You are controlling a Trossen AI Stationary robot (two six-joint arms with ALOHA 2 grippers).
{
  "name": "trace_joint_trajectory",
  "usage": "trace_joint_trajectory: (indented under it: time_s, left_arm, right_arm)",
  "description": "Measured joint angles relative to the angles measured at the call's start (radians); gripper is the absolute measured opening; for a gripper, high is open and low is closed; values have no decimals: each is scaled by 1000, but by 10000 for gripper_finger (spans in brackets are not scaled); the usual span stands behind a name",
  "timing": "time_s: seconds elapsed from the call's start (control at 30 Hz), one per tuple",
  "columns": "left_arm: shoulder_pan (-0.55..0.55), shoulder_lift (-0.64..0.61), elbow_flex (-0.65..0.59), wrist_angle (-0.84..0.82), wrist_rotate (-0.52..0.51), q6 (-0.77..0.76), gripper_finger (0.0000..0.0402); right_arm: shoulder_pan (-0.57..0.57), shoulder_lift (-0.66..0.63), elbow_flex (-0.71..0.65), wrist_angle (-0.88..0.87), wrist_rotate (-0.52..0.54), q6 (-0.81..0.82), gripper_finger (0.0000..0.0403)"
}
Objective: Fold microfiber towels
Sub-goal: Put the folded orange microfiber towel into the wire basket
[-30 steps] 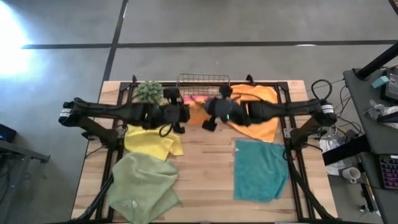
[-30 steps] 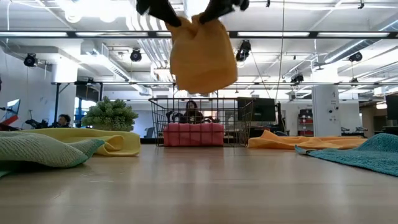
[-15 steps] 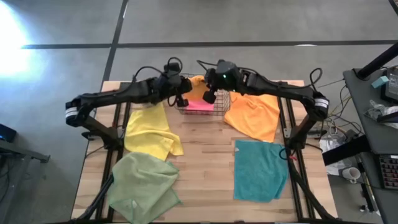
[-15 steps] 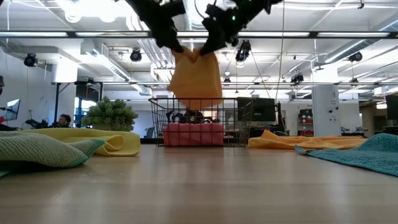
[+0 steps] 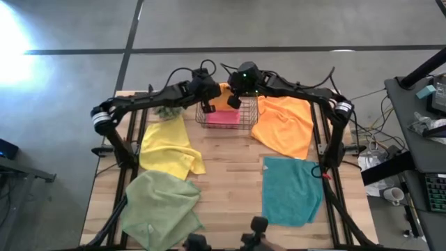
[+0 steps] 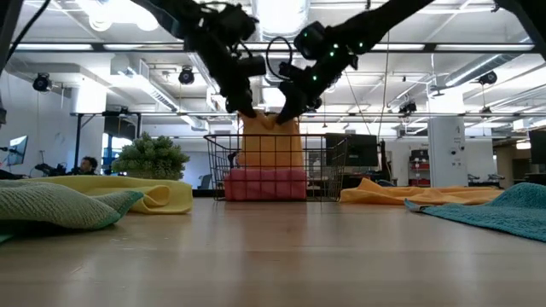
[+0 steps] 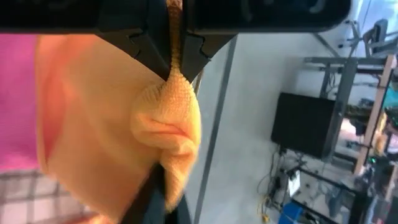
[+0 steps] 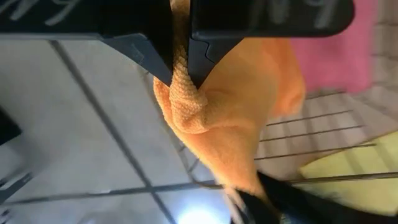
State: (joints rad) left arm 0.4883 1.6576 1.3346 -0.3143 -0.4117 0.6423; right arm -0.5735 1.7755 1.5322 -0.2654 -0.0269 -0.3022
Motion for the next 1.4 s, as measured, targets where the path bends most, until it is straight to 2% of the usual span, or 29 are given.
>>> trace_joint_trajectory:
  time_s: [0.23,0.43,0.53,0.7,0.87,1.07,1.27,1.4]
  left_arm:
    - [70,45,0,73,-5,34,0]
    - [59,39,-5,8,5,20,0]
    - [45,38,-14,-27,46,-18,0]
    - [16,38,-25,-110,109,-98,0]
    - [-16,32,-26,-212,126,-141,0]
    - [-47,31,-26,-244,139,-144,0]
    - [-61,18,-25,-291,301,-216,2]
    - [-67,14,-25,-327,378,-264,27]
  right_arm:
    - [-48,54,0,142,-2,-127,11]
    - [-51,83,-1,49,-104,-214,11]
    - [-42,95,-1,6,-111,-236,11]
    - [-31,98,-1,-32,-124,-241,11]
    - [-11,83,-2,-90,-230,-190,11]
    - [32,82,-2,-198,-287,-113,11]
    - [65,82,-2,-233,-288,-63,21]
    - [74,82,-2,-254,-289,-40,35]
